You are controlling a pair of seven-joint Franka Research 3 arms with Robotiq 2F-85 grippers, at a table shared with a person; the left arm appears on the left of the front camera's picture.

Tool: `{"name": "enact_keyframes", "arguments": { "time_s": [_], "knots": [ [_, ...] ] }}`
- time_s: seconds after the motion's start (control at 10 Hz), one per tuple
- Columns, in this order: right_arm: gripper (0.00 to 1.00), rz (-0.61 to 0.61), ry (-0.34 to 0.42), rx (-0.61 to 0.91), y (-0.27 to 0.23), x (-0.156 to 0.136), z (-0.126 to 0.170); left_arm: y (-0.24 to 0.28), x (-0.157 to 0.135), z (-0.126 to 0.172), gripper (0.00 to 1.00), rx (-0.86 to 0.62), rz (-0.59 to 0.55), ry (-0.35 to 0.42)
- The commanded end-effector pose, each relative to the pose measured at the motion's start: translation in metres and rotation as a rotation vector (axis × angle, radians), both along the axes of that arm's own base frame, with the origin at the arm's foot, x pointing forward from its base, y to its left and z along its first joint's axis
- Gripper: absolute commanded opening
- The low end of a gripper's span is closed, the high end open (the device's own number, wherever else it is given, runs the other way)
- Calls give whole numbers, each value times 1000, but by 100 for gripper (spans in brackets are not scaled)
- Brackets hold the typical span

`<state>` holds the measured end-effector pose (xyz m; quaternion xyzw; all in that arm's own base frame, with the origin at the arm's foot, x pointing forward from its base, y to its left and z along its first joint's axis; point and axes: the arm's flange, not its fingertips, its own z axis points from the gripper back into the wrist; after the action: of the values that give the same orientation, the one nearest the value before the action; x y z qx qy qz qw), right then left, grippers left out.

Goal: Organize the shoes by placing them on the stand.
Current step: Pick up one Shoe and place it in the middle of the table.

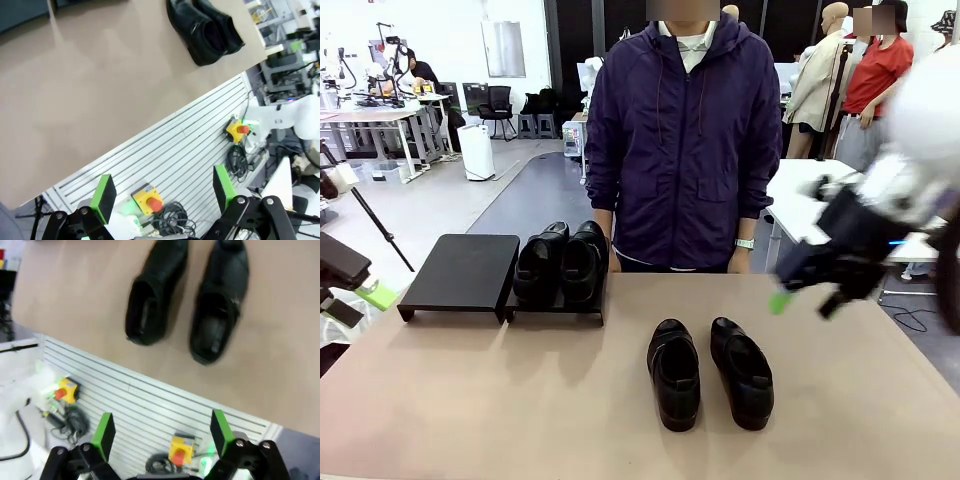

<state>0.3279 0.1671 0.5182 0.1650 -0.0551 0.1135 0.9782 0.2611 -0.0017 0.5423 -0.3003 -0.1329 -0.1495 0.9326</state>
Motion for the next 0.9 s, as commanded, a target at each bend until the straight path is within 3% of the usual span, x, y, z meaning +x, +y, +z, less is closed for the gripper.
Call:
{"name": "enact_keyframes", "arguments": {
  "time_s": [0.0, 0.2, 0.3, 0.4, 0.5, 0.6, 0.7, 0.8],
  "knots": [
    [100, -64, 45, -66, 55, 41, -24, 2, 2, 2, 100, -1, -11, -5],
    [100, -115, 13, -70, 103, 51, -48, 2, 2, 2, 100, -1, -11, -5],
    [100, -137, -8, -80, 106, 56, -54, 2, 2, 2, 100, -1, -11, -5],
    [100, -61, 29, -52, 97, 35, -51, 2, 2, 2, 100, -1, -11, -5],
    [100, -61, 29, -52, 97, 35, -51, 2, 2, 2, 100, -1, -11, -5],
    [100, -87, 25, -59, 105, 49, -64, 2, 2, 2, 100, -1, -11, -5],
    [100, -240, -1, -190, 121, 59, -77, 2, 2, 2, 100, -1, -11, -5],
    [100, -244, 18, -177, 123, 72, -96, 2, 2, 2, 100, -1, -11, -5]
  ]
}}
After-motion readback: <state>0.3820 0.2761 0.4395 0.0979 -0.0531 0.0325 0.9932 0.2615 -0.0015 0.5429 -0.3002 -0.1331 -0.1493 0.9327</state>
